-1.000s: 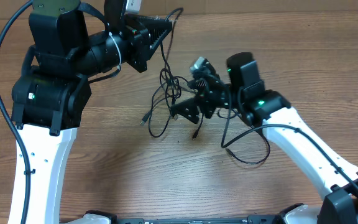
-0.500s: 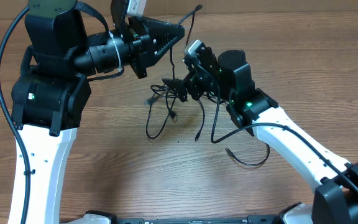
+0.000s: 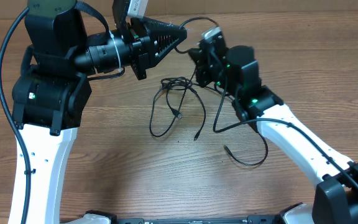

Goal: Untangle cables

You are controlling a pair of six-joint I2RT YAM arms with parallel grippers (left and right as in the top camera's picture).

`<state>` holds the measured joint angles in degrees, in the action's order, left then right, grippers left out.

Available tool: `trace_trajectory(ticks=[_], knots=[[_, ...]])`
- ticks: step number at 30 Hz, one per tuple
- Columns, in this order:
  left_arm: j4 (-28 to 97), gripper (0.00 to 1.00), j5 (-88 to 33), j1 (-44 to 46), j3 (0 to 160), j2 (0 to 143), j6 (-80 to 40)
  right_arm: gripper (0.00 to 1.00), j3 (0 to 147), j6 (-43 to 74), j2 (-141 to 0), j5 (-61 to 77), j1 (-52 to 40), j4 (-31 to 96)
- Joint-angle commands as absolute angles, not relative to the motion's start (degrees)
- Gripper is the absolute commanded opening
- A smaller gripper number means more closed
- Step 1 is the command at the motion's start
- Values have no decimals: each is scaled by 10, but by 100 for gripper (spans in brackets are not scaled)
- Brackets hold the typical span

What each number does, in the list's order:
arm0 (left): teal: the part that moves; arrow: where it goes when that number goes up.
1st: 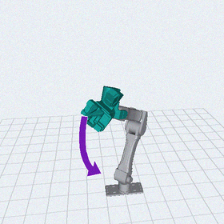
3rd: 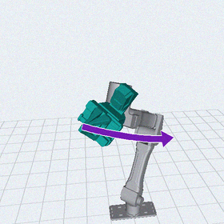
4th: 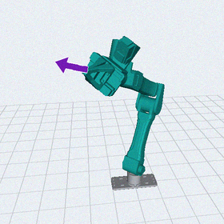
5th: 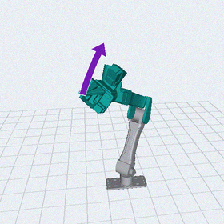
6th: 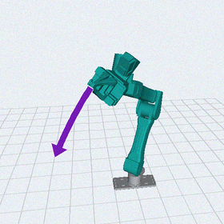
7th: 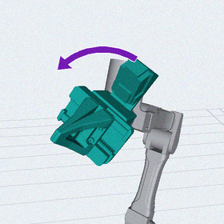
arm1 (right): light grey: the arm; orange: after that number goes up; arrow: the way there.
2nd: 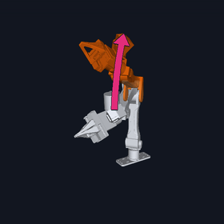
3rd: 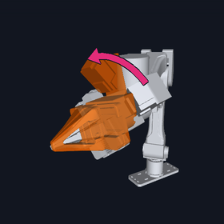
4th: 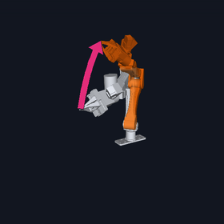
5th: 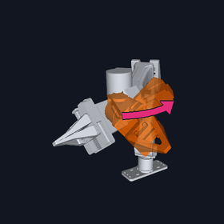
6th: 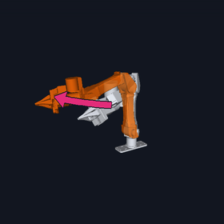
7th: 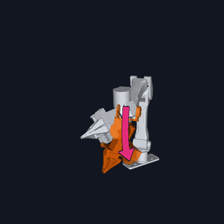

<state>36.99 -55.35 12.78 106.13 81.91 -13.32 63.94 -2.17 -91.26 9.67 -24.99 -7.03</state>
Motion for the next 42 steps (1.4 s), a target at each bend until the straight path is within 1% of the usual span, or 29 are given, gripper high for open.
trace_trajectory(ticks=[1, 4, 8, 10, 11, 12, 13, 14, 15, 17, 18, 21, 24, 25, 28, 30, 32, 33, 34, 36, 39, 42], knots=[[387, 4, -521, 130, 1075, 804, -121, 4, 638, 23, -871, 83, -199, -62], [425, 4, -453, 130, 1075, 805, -107, 4, 638, 37, -829, 125, -163, -48], [482, 4, -336, 130, 1075, 806, -107, 4, 638, 39, -778, 189, -120, -18], [506, 4, -281, 131, 1075, 807, -107, 4, 638, 67, -758, 191, -97, 4], [519, 6, -253, 131, 1074, 809, -107, 4, 638, 84, -750, 195, -85, 13], [527, 10, -237, 131, 1074, 811, -107, 4, 638, 98, -744, 205, -75, 18], [535, 17, -224, 131, 1074, 814, -107, 4, 638, 113, -736, 231, -63, 20], [542, 18, -220, 131, 1074, 819, -107, 4, 638, 123, -730, 269, -53, 18], [554, 20, -221, 131, 1074, 830, -107, 4, 640, 123, -720, 337, -41, 11], [563, 25, -221, 131, 1074, 843, -107, 4, 649, 122, -716, 335, -40, 24], [567, 29, -221, 131, 1074, 850, -107, 4, 655, 121, -716, 319, -40, 35], [578, 47, -221, 131, 1074, 872, -107, 4, 671, 119, -716, 267, -40, 65], [594, 65, -221, 131, 1074, 893, -107, 4, 698, 120, -716, 270, -37, 90], [598, 67, -221, 131, 1074, 899, -107, 4, 708, 120, -716, 271, -38, 100], [602, 67, -227, 131, 1074, 917, -109, 4, 746, 130, -716, 270, -39, 160], [601, 70, -231, 131, 1074, 926, -113, 4, 757, 137, -716, 270, -43, 204], [600, 77, -240, 131, 1074, 933, -120, 4, 757, 136, -719, 249, -47, 246], [600, 82, -242, 131, 1074, 936, -124, 4, 757, 135, -724, 220, -49, 274], [600, 85, -242, 131, 1074, 940, -126, 4, 757, 135, -729, 199, -51, 294], [601, 99, -242, 131, 1074, 945, -129, 4, 757, 135, -741, 166, -54, 342], [609, 100, -241, 131, 1074, 950, -129, 4, 757, 135, -754, 145, -55, 407], [616, 100, -240, 131, 1074, 952, -129, 4, 758, 135, -752, 146, -55, 427]])
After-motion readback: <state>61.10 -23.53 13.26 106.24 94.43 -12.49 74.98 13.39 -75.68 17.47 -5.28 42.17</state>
